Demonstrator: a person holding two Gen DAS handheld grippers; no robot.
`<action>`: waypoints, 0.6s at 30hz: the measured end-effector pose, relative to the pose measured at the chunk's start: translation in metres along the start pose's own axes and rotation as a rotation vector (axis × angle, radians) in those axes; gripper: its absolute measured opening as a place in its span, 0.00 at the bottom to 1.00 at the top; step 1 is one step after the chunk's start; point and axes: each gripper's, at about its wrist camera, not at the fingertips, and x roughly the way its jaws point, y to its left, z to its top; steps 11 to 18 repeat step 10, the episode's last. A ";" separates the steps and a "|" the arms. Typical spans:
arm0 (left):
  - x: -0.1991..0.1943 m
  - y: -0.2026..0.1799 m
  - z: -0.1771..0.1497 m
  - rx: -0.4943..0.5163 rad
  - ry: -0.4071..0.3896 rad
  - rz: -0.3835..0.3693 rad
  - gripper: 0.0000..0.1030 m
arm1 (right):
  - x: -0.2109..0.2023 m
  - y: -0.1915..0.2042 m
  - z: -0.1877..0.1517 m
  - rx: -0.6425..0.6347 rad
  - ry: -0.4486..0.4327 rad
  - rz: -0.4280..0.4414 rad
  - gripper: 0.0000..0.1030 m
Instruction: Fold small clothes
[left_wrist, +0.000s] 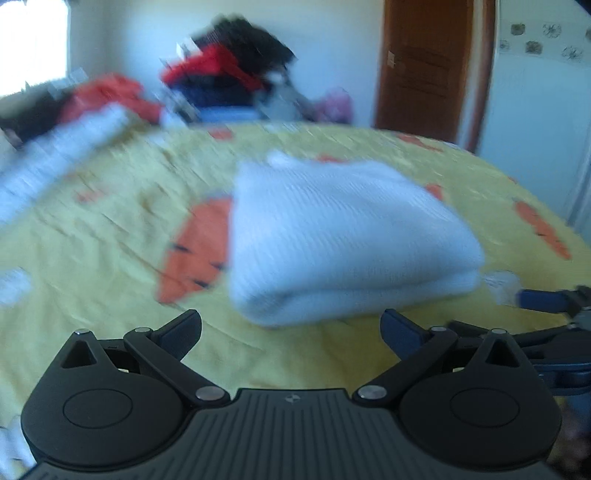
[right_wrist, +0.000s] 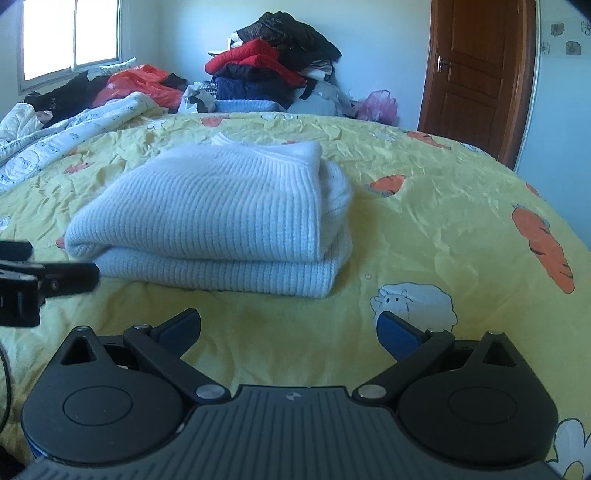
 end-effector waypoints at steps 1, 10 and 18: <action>-0.004 -0.003 -0.001 0.014 -0.015 0.038 1.00 | -0.001 0.000 0.000 0.002 -0.002 0.004 1.00; -0.016 0.004 0.006 -0.003 -0.014 0.042 1.00 | -0.002 -0.006 0.006 0.050 0.013 0.022 1.00; -0.016 0.004 0.006 -0.003 -0.014 0.042 1.00 | -0.002 -0.006 0.006 0.050 0.013 0.022 1.00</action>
